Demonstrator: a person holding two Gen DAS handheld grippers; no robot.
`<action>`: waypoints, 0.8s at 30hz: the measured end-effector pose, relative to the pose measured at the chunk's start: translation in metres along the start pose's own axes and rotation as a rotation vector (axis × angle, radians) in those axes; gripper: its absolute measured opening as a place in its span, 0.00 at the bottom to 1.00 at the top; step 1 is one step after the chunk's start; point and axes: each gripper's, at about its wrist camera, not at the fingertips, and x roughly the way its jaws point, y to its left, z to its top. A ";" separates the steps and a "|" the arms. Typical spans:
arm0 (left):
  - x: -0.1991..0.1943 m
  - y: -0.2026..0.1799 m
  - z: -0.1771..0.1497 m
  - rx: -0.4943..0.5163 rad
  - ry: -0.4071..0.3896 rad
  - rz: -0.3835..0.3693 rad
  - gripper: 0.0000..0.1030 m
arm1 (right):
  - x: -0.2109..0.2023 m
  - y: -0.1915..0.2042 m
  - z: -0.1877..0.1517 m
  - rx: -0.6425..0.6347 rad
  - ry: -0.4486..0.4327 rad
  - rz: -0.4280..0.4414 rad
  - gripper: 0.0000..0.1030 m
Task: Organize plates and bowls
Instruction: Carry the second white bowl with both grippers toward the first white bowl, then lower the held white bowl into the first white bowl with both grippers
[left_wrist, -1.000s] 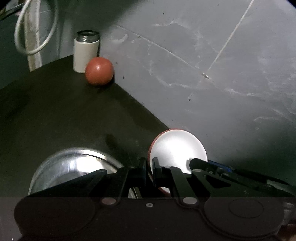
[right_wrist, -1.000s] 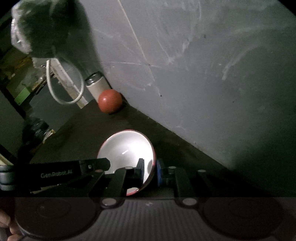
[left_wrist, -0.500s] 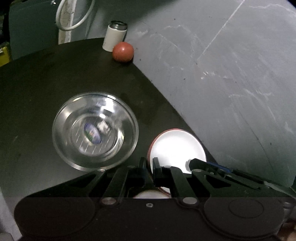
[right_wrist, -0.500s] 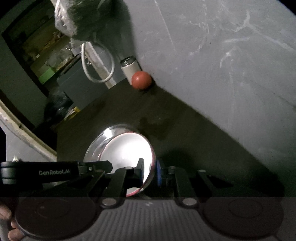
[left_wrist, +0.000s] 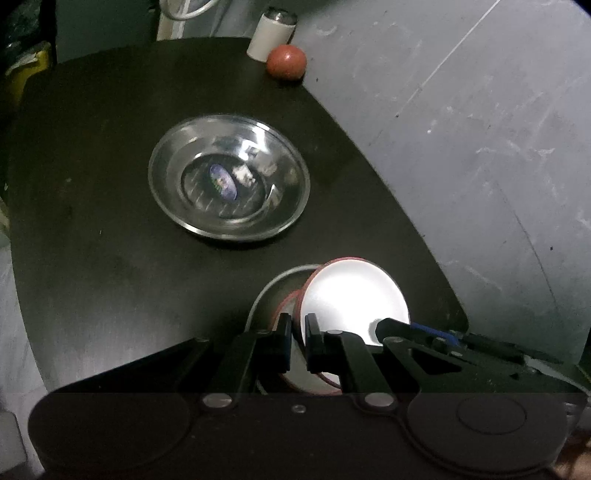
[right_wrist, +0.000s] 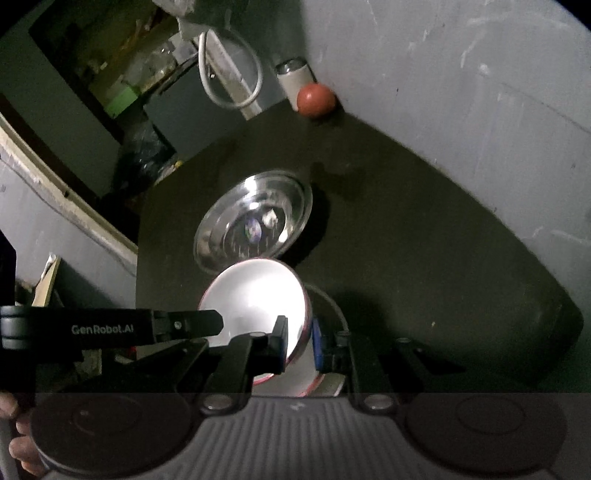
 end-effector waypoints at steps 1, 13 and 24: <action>0.001 0.001 -0.002 -0.002 0.006 0.002 0.06 | 0.000 0.001 -0.002 -0.003 0.006 0.001 0.15; 0.002 0.005 -0.014 -0.007 0.031 0.025 0.06 | 0.007 0.002 -0.009 -0.022 0.059 0.002 0.15; 0.006 0.006 -0.015 -0.017 0.036 0.030 0.07 | 0.014 0.005 -0.008 -0.033 0.075 -0.017 0.16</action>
